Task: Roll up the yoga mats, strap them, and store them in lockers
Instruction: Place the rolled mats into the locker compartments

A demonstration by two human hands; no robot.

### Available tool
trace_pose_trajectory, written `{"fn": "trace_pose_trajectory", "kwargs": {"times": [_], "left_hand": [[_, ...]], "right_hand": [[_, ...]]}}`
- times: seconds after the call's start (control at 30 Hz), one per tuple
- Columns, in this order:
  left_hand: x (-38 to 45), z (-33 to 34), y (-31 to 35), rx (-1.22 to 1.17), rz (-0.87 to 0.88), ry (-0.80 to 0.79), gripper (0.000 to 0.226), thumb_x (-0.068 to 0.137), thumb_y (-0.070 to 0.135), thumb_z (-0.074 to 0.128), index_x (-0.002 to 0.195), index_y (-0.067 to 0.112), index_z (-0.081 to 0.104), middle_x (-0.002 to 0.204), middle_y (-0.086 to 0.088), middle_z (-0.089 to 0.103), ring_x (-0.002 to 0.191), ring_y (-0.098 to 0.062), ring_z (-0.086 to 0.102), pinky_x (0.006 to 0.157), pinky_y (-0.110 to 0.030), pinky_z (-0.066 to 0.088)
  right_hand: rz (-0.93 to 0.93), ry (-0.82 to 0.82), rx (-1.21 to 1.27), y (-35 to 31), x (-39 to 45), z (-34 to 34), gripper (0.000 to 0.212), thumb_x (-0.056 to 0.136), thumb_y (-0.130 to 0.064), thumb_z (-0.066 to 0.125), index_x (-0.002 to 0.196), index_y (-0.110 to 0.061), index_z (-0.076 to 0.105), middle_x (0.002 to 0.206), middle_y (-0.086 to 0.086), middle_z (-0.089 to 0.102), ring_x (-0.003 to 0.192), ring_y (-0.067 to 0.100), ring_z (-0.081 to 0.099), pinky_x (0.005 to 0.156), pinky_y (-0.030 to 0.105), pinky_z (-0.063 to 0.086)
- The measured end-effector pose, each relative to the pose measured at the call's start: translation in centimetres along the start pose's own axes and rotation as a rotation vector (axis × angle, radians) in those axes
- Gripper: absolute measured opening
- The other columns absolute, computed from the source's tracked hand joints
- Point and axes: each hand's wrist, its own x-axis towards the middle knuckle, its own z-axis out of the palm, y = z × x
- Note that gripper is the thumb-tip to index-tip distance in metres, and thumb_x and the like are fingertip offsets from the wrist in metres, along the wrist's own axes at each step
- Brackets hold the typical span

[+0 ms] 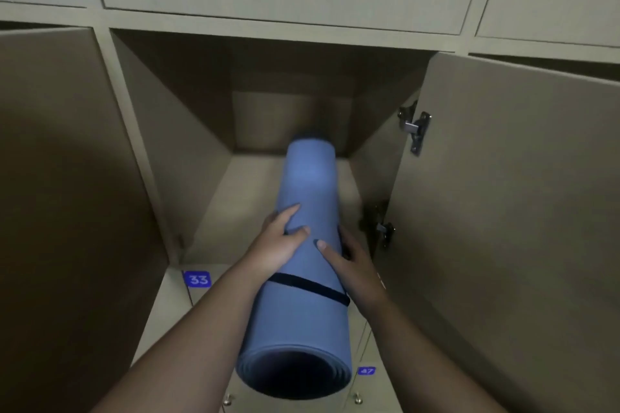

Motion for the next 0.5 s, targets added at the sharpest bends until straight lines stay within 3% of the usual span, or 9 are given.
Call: {"fn": "trace_pose_trajectory", "kwargs": {"times": [0.1,0.17,0.27,0.33,0.4,0.47,0.5], "left_hand": [[3.0,-0.5,1.0,0.001,-0.011,-0.023,0.078,0.066,0.044,0.060,0.141,0.031,0.042,0.147,-0.003,0.036,0.129,-0.018,0.043,0.109,-0.034,0.036],[4.4,-0.9,1.1,0.014,-0.019,-0.071,0.079,0.070,0.041,0.064,0.144,0.029,0.038,0.149,-0.002,0.034,0.130,-0.017,0.042,0.107,-0.030,0.035],[5.2,-2.0,0.5,0.015,-0.047,-0.132,0.086,0.075,0.044,0.072,0.148,0.028,0.029,0.149,0.001,0.035,0.130,-0.015,0.042,0.110,-0.034,0.035],[4.7,-2.9,0.1,0.002,-0.079,-0.152,0.085,0.082,0.041,0.072,0.150,0.029,0.024,0.147,0.003,0.037,0.126,-0.013,0.044,0.105,-0.029,0.038],[4.0,-3.7,-0.3,-0.008,-0.117,-0.180,0.089,0.081,0.045,0.073,0.150,0.031,0.020,0.139,0.007,0.045,0.116,-0.007,0.050,0.091,-0.020,0.042],[3.1,-4.2,-0.3,-0.061,-0.156,-0.239,0.099,0.071,0.054,0.077,0.149,0.038,0.019,0.126,0.017,0.053,0.106,0.000,0.056,0.078,-0.015,0.045],[3.0,-4.2,-0.3,-0.084,-0.159,-0.248,0.099,0.070,0.054,0.079,0.148,0.041,0.018,0.122,0.021,0.054,0.103,0.002,0.057,0.075,-0.014,0.047]], "right_hand": [[0.011,0.023,-0.025,-0.5,2.6,0.0,0.063,0.078,-0.044,0.075,0.134,-0.030,0.050,0.126,-0.005,0.061,0.103,0.004,0.065,0.083,0.024,0.055],[0.011,0.044,-0.042,-0.9,3.9,-0.2,0.036,0.083,-0.033,0.072,0.115,-0.037,0.055,0.115,-0.010,0.064,0.092,-0.003,0.066,0.075,0.017,0.053],[0.026,0.012,-0.048,-0.9,5.1,-0.5,0.030,0.088,-0.022,0.067,0.108,-0.037,0.052,0.104,-0.020,0.060,0.079,-0.013,0.063,0.067,0.009,0.050],[0.036,0.000,-0.061,-0.8,5.5,-0.3,0.037,0.087,-0.024,0.069,0.119,-0.030,0.051,0.108,-0.015,0.061,0.082,-0.013,0.063,0.066,0.008,0.050],[0.053,0.018,-0.114,-0.5,5.8,0.1,0.058,0.077,-0.046,0.075,0.127,-0.030,0.051,0.118,-0.009,0.062,0.090,-0.008,0.062,0.071,0.012,0.052],[0.109,0.032,-0.133,-0.4,6.0,0.4,0.086,0.063,-0.064,0.077,0.135,-0.031,0.045,0.129,-0.007,0.058,0.104,0.005,0.061,0.085,0.026,0.055],[0.142,0.031,-0.130,-0.5,6.1,0.6,0.088,0.064,-0.064,0.076,0.138,-0.032,0.041,0.130,-0.007,0.056,0.108,0.011,0.060,0.089,0.032,0.054]]}}
